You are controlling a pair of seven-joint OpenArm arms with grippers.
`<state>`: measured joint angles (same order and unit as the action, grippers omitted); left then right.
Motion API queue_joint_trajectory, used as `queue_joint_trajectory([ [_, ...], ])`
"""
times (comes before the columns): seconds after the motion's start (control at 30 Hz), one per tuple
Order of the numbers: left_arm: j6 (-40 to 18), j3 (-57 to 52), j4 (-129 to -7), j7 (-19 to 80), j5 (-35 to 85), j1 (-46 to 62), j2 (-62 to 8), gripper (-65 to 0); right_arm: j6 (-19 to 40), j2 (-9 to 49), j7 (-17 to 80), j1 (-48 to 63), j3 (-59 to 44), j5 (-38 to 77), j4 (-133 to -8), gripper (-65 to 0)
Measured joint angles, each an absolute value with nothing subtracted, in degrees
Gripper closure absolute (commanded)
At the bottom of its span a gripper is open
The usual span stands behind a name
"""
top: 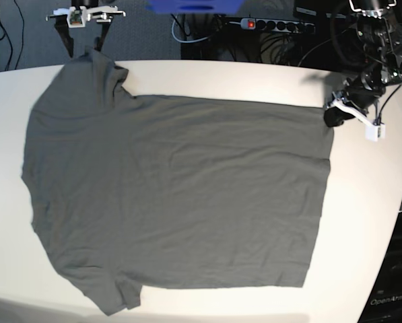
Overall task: Fold the T-shirt properly
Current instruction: 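Lift the shirt's shoulder edge with both grippers and pull it taut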
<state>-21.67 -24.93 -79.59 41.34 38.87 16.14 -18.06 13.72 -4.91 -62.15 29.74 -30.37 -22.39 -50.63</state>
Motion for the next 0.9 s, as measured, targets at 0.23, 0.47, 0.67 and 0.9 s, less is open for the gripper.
queue_joint_trajectory([
  [0.23, -21.7, -24.9, -79.6, 41.3, 38.9, 16.1, -18.1, -2.6, 13.6, -4.9, -62.2, 29.8, -30.4, -22.4, -50.6, -7.7],
  [0.47, -21.7, -24.9, -79.6, 41.4, 38.9, 16.1, -18.1, -2.6, 13.6, -4.9, -62.2, 29.8, -30.4, -22.4, -50.6, -1.6],
  [0.67, -21.6, -24.9, -79.9, 41.4, 38.8, 16.2, -18.0, -2.6, 13.5, -5.4, -69.8, 30.6, -31.9, -22.3, -50.7, -0.7],
  [0.9, -20.4, -24.6, -83.4, 43.1, 36.3, 17.1, -17.9, -2.6, 13.6, -7.3, -73.9, 31.3, -35.0, -22.4, -50.6, -0.7],
])
